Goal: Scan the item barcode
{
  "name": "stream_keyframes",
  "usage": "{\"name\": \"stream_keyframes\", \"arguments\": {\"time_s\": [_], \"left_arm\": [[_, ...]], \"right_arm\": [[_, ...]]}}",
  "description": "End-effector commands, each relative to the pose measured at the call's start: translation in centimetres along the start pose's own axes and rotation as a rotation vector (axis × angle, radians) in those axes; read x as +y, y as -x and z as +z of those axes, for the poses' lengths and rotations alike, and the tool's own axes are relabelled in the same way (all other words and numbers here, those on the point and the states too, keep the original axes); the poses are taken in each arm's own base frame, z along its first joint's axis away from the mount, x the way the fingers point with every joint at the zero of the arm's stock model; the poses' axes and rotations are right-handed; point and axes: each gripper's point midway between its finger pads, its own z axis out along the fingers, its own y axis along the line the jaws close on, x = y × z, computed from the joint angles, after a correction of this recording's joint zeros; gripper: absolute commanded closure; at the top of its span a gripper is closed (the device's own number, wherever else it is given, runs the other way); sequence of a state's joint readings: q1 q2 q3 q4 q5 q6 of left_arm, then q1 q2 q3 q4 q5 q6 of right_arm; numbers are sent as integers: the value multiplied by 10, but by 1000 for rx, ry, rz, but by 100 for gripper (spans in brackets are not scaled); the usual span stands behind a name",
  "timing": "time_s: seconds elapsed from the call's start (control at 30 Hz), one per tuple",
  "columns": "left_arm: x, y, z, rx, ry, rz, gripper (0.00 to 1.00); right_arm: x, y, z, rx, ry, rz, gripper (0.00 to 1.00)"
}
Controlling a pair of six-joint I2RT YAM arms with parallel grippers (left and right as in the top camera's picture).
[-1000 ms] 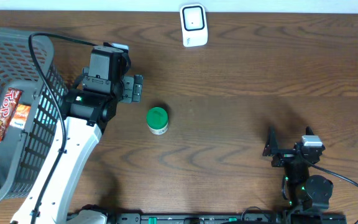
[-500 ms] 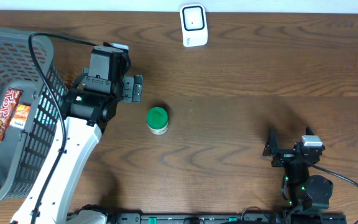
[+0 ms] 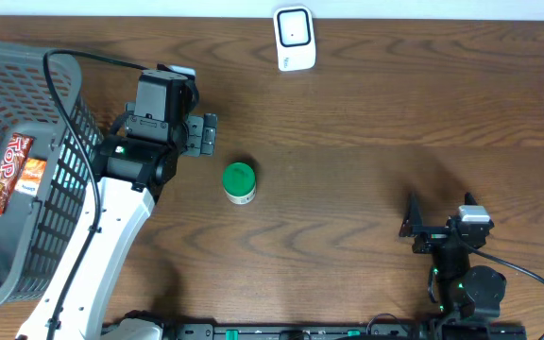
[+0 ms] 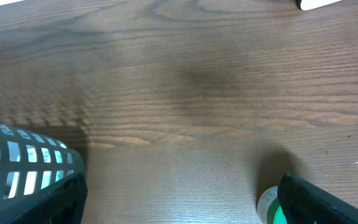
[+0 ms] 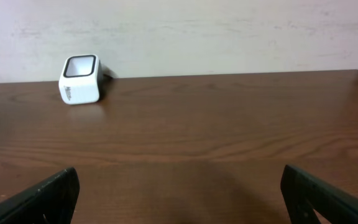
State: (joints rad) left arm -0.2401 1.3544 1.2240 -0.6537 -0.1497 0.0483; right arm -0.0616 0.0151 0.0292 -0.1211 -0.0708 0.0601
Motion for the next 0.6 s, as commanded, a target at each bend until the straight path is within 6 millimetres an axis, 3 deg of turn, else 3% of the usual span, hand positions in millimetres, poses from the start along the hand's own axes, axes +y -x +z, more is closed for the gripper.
{"name": "stream_keyframes", "arguments": {"time_s": [0.0, 0.47, 0.57], "left_arm": [[4, 7, -4, -20, 17, -18, 2], [4, 8, -4, -23, 16, -19, 2], [4, 25, -5, -92, 15, -34, 2]], "right_arm": [[-2, 0, -1, 3, -11, 4, 1], [-2, 0, -1, 3, -11, 4, 1], [-2, 0, -1, 3, -11, 4, 1]]}}
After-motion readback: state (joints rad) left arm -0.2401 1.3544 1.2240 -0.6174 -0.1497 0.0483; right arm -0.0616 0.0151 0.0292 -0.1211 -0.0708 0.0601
